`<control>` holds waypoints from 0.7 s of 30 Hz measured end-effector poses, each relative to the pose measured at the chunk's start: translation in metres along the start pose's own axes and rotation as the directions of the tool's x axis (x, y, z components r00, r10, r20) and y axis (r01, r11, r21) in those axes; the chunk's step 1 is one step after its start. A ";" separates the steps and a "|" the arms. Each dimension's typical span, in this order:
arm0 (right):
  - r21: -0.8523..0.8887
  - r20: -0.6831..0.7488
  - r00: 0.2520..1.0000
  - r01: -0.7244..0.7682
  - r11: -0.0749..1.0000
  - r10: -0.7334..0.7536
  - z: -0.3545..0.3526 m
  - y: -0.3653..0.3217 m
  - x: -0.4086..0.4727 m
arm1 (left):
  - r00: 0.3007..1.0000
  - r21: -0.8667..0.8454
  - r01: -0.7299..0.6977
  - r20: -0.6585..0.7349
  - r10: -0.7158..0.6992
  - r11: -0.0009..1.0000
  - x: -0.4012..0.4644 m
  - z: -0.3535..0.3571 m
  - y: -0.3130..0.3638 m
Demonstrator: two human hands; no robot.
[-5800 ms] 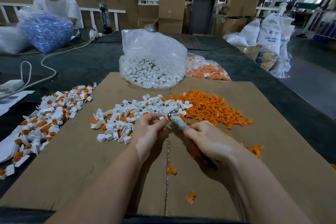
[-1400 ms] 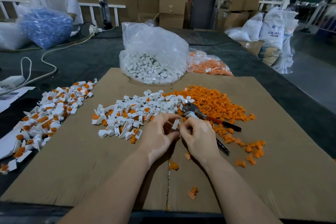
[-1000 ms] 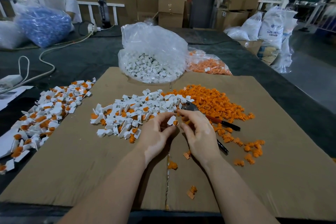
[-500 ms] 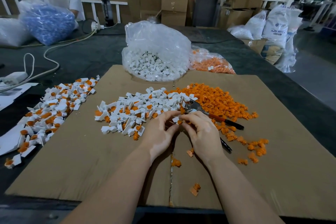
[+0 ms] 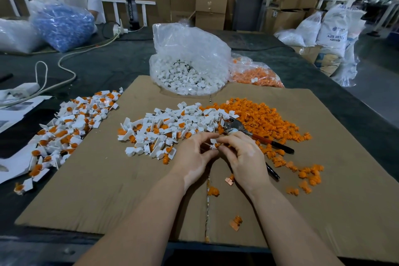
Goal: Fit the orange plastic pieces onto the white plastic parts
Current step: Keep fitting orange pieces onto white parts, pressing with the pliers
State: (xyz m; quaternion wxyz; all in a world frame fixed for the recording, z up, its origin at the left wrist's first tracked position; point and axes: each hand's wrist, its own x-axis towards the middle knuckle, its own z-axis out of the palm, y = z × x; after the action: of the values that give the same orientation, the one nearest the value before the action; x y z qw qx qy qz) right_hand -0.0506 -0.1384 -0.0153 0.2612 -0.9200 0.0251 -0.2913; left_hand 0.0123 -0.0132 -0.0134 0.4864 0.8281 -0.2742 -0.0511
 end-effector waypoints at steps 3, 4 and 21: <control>0.008 -0.007 1.000 0.012 1.000 -0.012 0.000 0.000 0.000 | 1.000 -0.005 -0.015 0.000 0.015 1.000 0.000 0.000 0.000; 0.004 -0.008 1.000 0.018 1.000 -0.018 0.000 0.000 0.000 | 1.000 -0.005 -0.023 -0.002 0.023 1.000 -0.001 0.000 0.000; -0.024 0.027 0.996 0.084 0.996 -0.083 -0.001 -0.004 -0.002 | 0.999 0.081 -0.019 -0.047 0.023 0.997 -0.004 0.003 0.002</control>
State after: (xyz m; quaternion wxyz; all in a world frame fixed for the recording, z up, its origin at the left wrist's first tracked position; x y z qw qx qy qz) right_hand -0.0527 -0.1350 -0.0136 0.2376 -0.9271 -0.0131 -0.2895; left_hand 0.0074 -0.0138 -0.0141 0.4598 0.8449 -0.2729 -0.0149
